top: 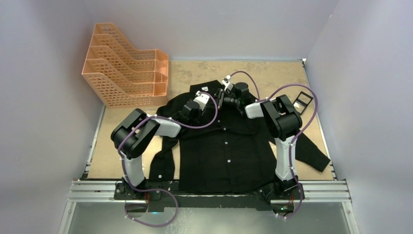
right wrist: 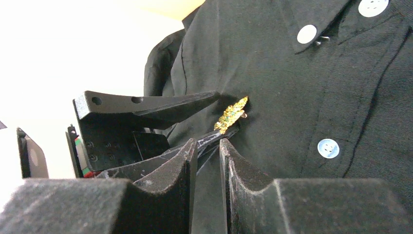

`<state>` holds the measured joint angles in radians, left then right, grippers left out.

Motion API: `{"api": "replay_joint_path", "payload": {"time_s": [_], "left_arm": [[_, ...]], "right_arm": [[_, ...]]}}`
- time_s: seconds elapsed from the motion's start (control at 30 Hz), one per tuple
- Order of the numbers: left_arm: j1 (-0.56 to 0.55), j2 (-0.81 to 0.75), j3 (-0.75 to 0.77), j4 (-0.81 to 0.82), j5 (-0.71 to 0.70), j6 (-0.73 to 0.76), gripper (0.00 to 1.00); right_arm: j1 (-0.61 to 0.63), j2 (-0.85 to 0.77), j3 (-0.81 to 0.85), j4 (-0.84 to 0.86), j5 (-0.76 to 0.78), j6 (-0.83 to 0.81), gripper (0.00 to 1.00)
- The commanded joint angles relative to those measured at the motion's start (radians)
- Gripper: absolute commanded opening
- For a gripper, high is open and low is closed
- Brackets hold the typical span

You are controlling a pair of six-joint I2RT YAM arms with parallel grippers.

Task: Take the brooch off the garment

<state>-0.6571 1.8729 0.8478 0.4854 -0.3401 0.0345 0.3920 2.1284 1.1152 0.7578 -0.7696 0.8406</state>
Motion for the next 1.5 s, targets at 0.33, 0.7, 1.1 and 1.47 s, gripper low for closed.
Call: {"api": "replay_joint_path", "payload": {"time_s": [0.33,0.7,1.1,1.47], "left_arm": [[-0.001,0.024,-0.039,0.136,-0.044,-0.079,0.38],[-0.001,-0.01,-0.127,0.228,0.004,-0.081,0.25],[0.001,-0.027,-0.16,0.289,0.023,-0.086,0.24],[0.002,-0.048,-0.175,0.312,0.06,-0.107,0.24]], "right_arm": [[0.003,-0.014,-0.01,-0.014,0.081,-0.052,0.27],[0.008,-0.007,0.018,-0.018,0.097,-0.068,0.28],[0.026,0.051,0.094,-0.05,0.092,-0.081,0.28],[0.046,0.114,0.135,-0.039,0.077,-0.059,0.27]]}}
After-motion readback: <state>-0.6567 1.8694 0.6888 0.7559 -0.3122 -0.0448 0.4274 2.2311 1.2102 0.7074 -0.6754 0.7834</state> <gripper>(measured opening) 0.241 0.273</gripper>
